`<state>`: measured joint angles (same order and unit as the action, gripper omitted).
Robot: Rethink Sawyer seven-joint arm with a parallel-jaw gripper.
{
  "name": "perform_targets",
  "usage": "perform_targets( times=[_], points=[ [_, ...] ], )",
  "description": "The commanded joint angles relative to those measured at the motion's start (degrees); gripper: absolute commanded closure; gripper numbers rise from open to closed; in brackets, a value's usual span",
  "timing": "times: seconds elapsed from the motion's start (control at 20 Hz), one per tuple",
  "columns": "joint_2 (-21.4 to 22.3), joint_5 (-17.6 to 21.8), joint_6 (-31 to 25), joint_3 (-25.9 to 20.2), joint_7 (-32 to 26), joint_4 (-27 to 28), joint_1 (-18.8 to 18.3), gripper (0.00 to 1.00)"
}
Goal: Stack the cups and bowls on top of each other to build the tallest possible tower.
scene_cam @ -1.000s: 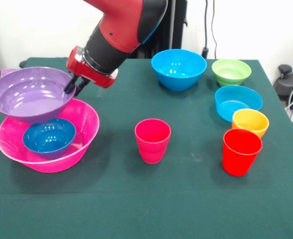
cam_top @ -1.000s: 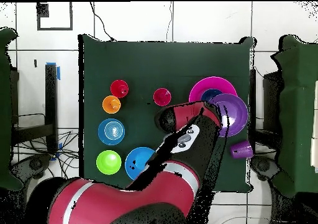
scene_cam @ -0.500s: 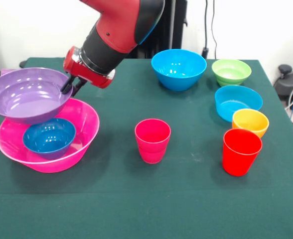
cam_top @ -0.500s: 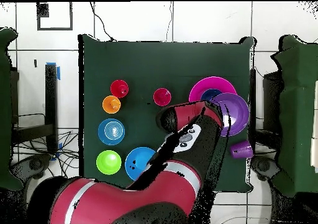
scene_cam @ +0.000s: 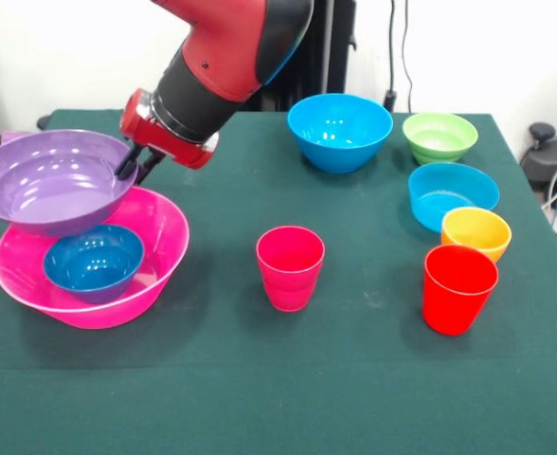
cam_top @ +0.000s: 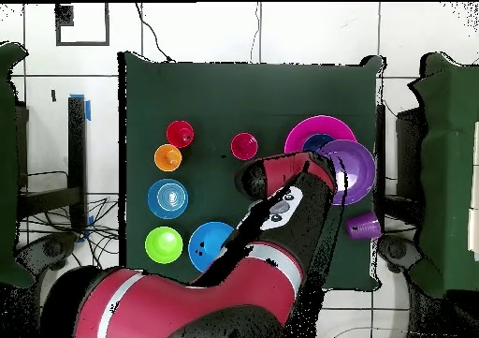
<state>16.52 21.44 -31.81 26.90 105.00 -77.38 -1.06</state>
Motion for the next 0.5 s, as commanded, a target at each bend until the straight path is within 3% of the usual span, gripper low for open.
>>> perform_targets(
  times=[0.05, 0.5],
  points=[
    [-0.13, 3.06, 3.25, -7.44, -2.13, 4.86, -1.10, 1.00],
    [0.13, 4.01, 4.13, -9.11, -4.59, 6.66, -2.70, 1.00]
  ],
)
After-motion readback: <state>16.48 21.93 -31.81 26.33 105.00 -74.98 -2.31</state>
